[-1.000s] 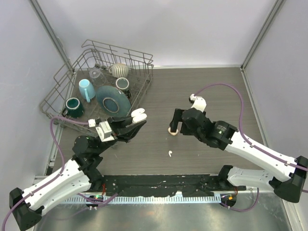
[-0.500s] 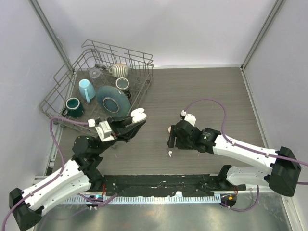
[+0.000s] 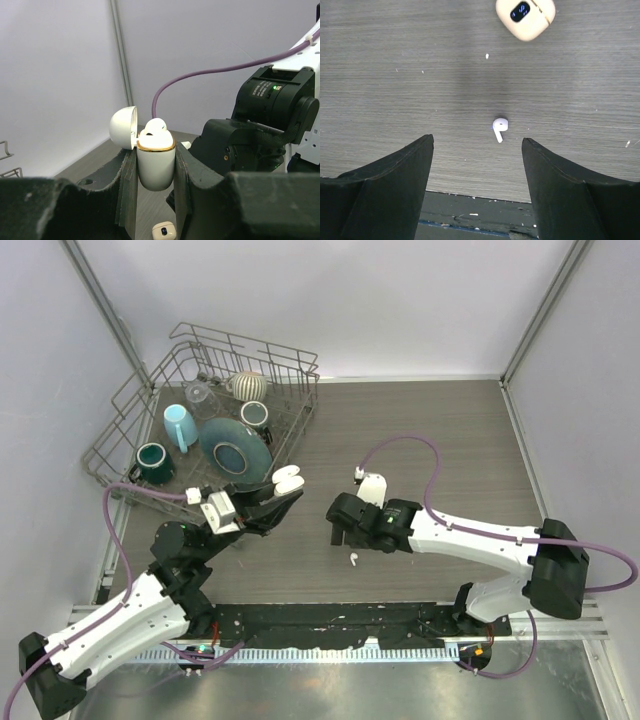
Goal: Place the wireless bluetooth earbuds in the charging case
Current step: Pick up the earbud from the center of the board.
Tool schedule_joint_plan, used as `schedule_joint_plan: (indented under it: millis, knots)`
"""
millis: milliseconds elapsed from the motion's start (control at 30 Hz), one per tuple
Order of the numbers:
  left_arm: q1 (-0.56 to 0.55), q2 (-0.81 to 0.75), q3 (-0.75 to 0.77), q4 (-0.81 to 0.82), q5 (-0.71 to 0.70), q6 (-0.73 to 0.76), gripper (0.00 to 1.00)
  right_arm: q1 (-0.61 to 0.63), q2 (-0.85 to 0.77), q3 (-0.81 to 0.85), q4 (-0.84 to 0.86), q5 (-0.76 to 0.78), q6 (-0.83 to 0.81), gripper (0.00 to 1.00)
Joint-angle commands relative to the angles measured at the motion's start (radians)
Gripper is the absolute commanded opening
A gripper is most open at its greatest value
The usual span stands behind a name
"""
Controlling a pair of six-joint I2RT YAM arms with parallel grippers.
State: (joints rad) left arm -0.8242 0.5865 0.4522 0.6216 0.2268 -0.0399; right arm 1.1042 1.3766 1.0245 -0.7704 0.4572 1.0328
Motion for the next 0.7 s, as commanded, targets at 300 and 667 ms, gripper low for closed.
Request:
schedule_joint_plan:
  millis: [300,667]
  knots:
    - [0.002,0.007,0.006,0.027,-0.015,0.014,0.00,0.020,0.079,-0.049,0.019,-0.051,0.075,0.44]
    - [0.002,0.022,0.011,0.035,-0.010,0.012,0.00,0.026,0.138,-0.029,0.002,-0.055,0.075,0.51]
